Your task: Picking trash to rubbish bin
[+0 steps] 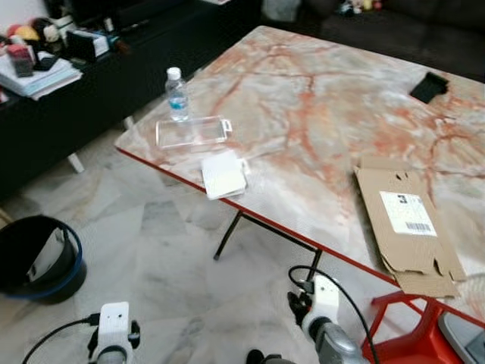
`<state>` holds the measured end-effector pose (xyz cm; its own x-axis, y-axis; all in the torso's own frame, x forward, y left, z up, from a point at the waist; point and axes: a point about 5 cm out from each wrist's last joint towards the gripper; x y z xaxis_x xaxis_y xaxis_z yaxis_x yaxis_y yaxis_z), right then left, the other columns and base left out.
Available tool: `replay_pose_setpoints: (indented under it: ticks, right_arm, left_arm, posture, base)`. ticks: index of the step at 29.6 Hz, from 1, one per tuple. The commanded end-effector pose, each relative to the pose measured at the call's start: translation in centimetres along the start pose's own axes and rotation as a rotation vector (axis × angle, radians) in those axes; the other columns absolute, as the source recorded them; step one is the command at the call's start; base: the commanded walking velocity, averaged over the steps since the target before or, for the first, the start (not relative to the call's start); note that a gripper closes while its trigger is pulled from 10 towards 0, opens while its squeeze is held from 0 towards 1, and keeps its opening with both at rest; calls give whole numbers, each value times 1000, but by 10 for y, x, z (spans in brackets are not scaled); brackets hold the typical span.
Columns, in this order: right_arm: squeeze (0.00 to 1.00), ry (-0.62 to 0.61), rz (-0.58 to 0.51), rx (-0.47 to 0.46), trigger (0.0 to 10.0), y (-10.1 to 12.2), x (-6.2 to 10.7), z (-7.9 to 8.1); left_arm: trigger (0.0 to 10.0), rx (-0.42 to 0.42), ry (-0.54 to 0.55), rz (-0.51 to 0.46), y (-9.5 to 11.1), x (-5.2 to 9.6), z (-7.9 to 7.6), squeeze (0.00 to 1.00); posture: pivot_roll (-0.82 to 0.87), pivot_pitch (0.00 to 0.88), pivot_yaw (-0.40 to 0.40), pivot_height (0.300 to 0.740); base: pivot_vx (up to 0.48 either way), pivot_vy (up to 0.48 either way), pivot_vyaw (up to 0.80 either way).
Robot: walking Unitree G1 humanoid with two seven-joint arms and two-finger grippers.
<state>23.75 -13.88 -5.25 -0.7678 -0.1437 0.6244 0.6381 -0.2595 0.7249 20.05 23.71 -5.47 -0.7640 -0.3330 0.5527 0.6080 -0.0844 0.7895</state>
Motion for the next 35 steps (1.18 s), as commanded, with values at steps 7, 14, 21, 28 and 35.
replay_pose_setpoints:
  ticks: [7,14,21,28,35]
  right_arm:
    - [0,1,20,11,10000,-4,1,0]
    - [0,-2,26,14,10000,-6,1,0]
    - [0,-2,33,16,10000,-8,2,0]
    - [0,0,36,16,10000,-8,2,0]
    - [0,5,42,17,10000,-10,2,1]
  left_arm:
    - [10000,9,17,19,-7,2,4,0]
    - [10000,7,15,20,-7,3,4,0]
    - [10000,6,15,21,-7,3,4,0]
    - [10000,4,14,19,-7,3,5,0]
    - [10000,-9,6,-6,-1,0,5,0]
  posture:
    - [130,153,-61,740]
    - [130,154,-60,740]
    - [131,155,-59,740]
    - [132,155,-58,740]
    - [135,160,-55,740]
  base:
    - [0,0,-746]
    - [0,0,-746]
    - [0,0,-744]
    - [0,0,-745]
    - [0,0,-744]
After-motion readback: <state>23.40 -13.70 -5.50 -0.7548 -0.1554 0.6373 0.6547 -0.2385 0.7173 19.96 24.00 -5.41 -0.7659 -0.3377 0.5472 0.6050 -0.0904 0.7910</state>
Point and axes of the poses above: a point about 5 cm out from each wrist's last joint towards the gripper, its own x axis pointing back from the gripper into the wrist, its own y axis along the axis of the wrist's last joint, z = x × y, and after that the axes turned 2 degrees about -x, right-handed
